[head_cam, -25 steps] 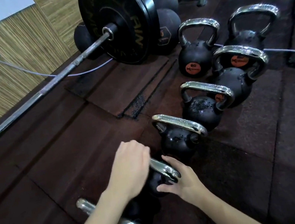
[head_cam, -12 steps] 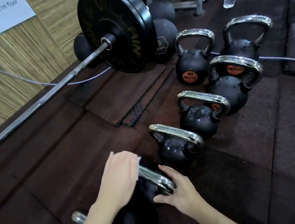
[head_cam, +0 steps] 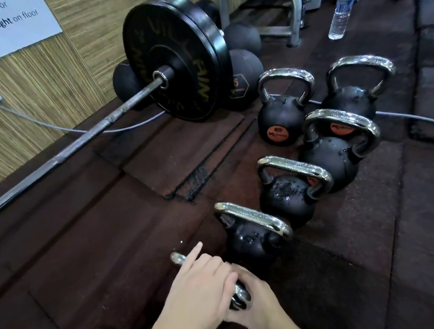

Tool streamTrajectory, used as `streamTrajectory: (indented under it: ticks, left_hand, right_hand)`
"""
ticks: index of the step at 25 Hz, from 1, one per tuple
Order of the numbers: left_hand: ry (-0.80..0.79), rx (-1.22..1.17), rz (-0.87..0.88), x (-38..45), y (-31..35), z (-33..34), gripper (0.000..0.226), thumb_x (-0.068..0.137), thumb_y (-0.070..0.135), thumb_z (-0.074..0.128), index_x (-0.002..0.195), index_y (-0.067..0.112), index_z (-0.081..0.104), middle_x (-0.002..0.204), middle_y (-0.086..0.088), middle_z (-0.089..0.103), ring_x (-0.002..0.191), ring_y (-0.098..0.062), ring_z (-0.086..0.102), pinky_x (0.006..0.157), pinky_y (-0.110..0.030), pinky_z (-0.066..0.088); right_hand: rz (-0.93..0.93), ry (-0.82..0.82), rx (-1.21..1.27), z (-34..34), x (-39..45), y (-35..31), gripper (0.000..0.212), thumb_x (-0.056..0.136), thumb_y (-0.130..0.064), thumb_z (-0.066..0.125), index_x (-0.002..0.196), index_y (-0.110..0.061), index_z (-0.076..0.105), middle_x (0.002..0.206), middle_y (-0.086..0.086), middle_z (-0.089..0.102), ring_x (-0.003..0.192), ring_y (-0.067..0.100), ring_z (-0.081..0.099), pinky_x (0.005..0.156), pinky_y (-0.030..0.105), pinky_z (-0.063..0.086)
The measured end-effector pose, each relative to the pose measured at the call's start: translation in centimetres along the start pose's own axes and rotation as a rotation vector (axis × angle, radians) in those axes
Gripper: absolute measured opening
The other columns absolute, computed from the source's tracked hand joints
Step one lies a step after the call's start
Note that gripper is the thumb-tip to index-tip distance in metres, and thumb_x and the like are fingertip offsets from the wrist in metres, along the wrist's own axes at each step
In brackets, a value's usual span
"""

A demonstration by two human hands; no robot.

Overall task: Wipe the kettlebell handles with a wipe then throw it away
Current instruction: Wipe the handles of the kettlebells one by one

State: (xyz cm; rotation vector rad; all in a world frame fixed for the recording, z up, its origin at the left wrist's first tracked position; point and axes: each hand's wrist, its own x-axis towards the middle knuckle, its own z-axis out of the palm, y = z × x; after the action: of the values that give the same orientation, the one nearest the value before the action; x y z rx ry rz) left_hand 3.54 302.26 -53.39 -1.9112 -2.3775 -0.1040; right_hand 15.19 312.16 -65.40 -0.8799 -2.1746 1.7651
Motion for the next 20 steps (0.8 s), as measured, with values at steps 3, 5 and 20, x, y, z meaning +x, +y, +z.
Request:
streamTrajectory:
  ticks: [3, 5, 20]
  left_hand:
    - [0.027, -0.019, -0.044, 0.5, -2.5, -0.1, 0.033, 0.106, 0.036, 0.03, 0.082, 0.036, 0.053, 0.081, 0.017, 0.049, 0.089, -0.008, 0.055, 0.12, -0.04, 0.025]
    - [0.044, -0.015, -0.159, 0.5, -4.7, 0.4, 0.029, 0.104, 0.038, 0.03, 0.08, 0.036, 0.047, 0.082, 0.017, 0.048, 0.093, -0.01, 0.058, 0.12, -0.042, 0.026]
    - [0.063, 0.072, -0.168, 0.4, -5.4, 0.3, 0.031, 0.098, 0.036, 0.036, 0.081, 0.03, 0.06, 0.078, 0.011, 0.058, 0.084, -0.019, 0.062, 0.103, -0.045, 0.041]
  right_hand:
    - [-0.027, -0.009, -0.009, -0.3, 0.0, -0.3, 0.113, 0.043, -0.058, 0.095, 0.144, -0.03, 0.052, 0.148, -0.013, 0.05, 0.137, -0.006, 0.043, 0.113, 0.019, 0.039]
    - [-0.026, 0.007, 0.0, -0.6, -0.1, -0.5, 0.119, 0.039, -0.068, 0.089, 0.145, -0.027, 0.051, 0.147, -0.013, 0.047, 0.139, -0.006, 0.041, 0.112, 0.013, 0.036]
    - [-0.013, 0.006, -0.04, -0.1, 0.0, 0.7, 0.103, 0.052, -0.038, 0.099, 0.144, -0.021, 0.054, 0.142, -0.009, 0.055, 0.132, 0.0, 0.051, 0.103, 0.01, 0.044]
